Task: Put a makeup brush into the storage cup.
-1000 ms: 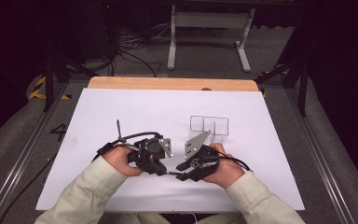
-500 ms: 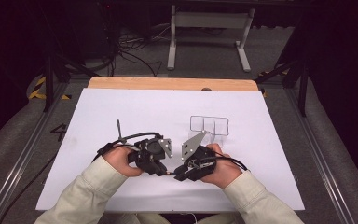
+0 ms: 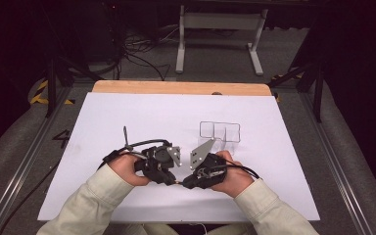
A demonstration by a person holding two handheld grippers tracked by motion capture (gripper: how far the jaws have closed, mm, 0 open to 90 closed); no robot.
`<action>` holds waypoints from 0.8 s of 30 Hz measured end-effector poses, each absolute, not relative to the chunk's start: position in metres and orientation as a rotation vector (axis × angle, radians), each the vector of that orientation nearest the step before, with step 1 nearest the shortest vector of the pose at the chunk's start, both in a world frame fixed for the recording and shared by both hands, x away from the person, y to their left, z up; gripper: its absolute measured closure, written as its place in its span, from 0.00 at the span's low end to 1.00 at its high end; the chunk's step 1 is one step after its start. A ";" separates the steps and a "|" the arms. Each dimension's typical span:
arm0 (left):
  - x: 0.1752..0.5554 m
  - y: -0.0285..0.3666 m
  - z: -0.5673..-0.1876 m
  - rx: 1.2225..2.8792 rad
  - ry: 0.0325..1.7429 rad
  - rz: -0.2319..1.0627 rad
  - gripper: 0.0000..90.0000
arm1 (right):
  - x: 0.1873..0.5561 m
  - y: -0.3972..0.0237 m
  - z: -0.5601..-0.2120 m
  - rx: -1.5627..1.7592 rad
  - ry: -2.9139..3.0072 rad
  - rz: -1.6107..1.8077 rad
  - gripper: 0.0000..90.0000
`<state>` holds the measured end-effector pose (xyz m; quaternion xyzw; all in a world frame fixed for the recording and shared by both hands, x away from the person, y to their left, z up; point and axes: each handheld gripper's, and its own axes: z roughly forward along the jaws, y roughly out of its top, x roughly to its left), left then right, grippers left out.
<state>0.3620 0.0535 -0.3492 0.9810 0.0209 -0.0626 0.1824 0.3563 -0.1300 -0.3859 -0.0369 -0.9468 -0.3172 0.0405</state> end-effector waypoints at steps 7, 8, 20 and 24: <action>0.362 0.054 -0.350 2.769 0.051 -0.178 0.93 | 0.356 -0.129 -0.387 -0.092 -2.904 -0.959 0.92; 0.362 0.054 -0.350 2.766 0.054 -0.180 0.93 | 0.356 -0.129 -0.387 -0.092 -2.904 -0.959 0.92; 0.365 0.064 -0.345 2.666 0.040 -0.226 0.81 | 0.353 -0.130 -0.384 -0.071 -2.909 -0.975 0.93; 0.365 0.070 -0.343 2.639 0.053 -0.238 0.66 | 0.352 -0.132 -0.383 -0.083 -2.924 -0.977 0.93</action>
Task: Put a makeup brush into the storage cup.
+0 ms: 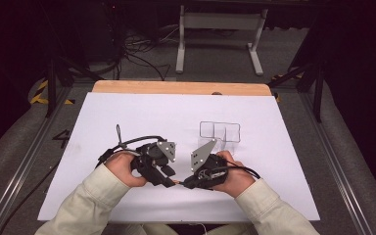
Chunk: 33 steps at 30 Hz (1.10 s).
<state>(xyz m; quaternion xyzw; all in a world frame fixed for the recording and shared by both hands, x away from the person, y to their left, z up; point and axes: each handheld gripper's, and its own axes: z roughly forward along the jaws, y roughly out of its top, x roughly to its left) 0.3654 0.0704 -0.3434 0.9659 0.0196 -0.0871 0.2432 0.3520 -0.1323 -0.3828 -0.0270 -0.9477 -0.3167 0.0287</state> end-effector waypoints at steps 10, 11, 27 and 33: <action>0.367 0.097 -0.342 2.526 0.132 -0.174 0.39 | 0.352 -0.143 -0.374 -0.110 -2.942 -1.049 0.93; 0.367 0.097 -0.342 2.526 0.132 -0.174 0.38 | 0.352 -0.144 -0.373 -0.120 -2.942 -1.060 0.93; 0.357 0.137 -0.347 2.357 0.290 0.036 0.13 | 0.353 -0.163 -0.354 -0.217 -2.946 -1.324 0.93; 0.358 0.150 -0.355 2.277 0.349 0.065 0.08 | 0.353 -0.170 -0.347 -0.294 -2.942 -1.463 0.93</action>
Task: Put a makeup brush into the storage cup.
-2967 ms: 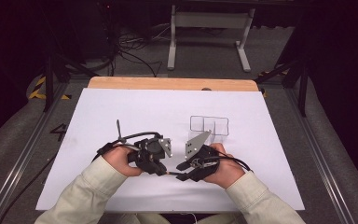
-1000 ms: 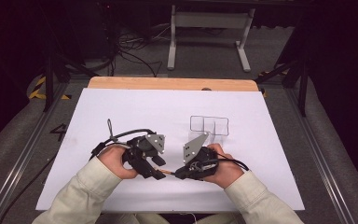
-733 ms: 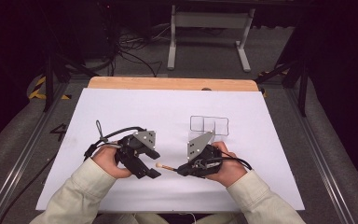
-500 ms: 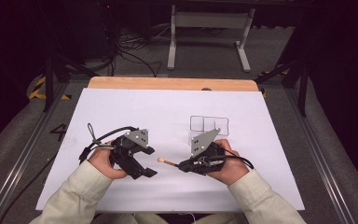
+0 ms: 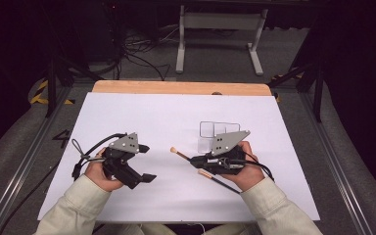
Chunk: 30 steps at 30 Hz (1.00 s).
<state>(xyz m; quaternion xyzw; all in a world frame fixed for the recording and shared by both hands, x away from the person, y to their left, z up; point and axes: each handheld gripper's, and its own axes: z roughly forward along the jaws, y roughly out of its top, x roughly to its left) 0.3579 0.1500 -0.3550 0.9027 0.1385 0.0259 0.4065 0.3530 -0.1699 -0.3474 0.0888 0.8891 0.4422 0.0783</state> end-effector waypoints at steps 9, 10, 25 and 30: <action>0.360 0.161 -0.367 2.222 0.415 0.058 0.03 | 0.358 -0.182 -0.338 0.389 2.473 1.480 0.93; 0.361 0.163 -0.368 2.214 0.418 0.056 0.03 | 0.358 -0.184 -0.337 0.396 2.449 1.500 0.93; 0.360 0.173 -0.385 2.136 0.448 0.047 0.00 | 0.363 -0.202 -0.329 0.486 2.220 1.650 0.93; 0.361 0.175 -0.394 2.088 0.470 0.040 0.00 | 0.363 -0.208 -0.332 0.479 2.118 1.703 0.93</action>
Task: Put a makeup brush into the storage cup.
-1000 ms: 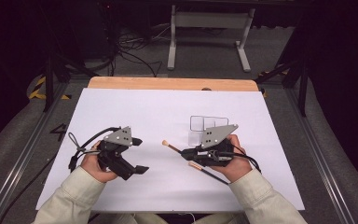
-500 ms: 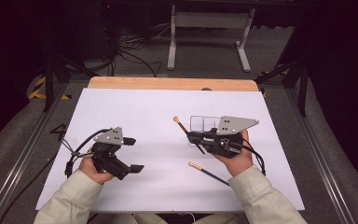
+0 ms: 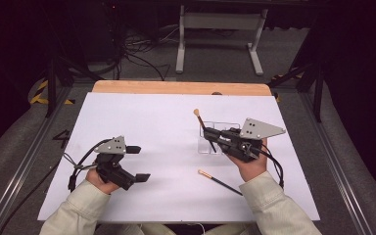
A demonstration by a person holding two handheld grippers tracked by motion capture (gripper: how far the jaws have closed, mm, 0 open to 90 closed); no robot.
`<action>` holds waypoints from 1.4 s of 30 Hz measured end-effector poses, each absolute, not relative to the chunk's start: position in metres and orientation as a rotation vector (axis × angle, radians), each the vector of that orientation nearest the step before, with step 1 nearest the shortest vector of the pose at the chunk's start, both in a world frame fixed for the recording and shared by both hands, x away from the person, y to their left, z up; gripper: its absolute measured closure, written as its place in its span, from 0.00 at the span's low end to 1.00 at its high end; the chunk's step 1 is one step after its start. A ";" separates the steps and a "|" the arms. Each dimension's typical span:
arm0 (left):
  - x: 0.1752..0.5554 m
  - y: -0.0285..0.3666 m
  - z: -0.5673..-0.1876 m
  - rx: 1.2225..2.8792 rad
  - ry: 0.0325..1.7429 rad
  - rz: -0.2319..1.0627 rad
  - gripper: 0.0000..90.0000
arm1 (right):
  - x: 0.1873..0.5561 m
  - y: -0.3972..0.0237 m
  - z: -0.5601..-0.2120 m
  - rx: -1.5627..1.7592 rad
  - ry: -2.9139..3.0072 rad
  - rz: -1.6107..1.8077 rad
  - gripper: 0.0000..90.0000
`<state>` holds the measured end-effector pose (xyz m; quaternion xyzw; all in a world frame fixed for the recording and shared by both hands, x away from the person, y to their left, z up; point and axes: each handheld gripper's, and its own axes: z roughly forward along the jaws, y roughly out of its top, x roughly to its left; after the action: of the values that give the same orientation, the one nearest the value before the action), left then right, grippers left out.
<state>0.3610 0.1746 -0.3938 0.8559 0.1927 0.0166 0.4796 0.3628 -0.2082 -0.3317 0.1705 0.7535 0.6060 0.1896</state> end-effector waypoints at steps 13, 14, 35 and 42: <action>0.363 0.174 -0.399 2.092 0.461 0.038 0.00 | 0.373 -0.224 -0.335 0.556 2.015 1.732 0.93; 0.363 0.174 -0.399 2.093 0.460 0.038 0.00 | 0.374 -0.225 -0.335 0.561 2.010 1.736 0.93; 0.363 0.173 -0.402 2.088 0.457 0.034 0.00 | 0.397 -0.238 -0.340 0.668 1.916 1.756 0.93; 0.360 0.174 -0.404 2.098 0.460 0.041 0.00 | 0.410 -0.238 -0.347 0.712 1.915 1.731 0.93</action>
<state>0.3600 0.1745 -0.4036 0.8586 0.1883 0.0169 0.4765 0.4099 -0.2381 -0.3474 0.2587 0.6959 0.6292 0.2299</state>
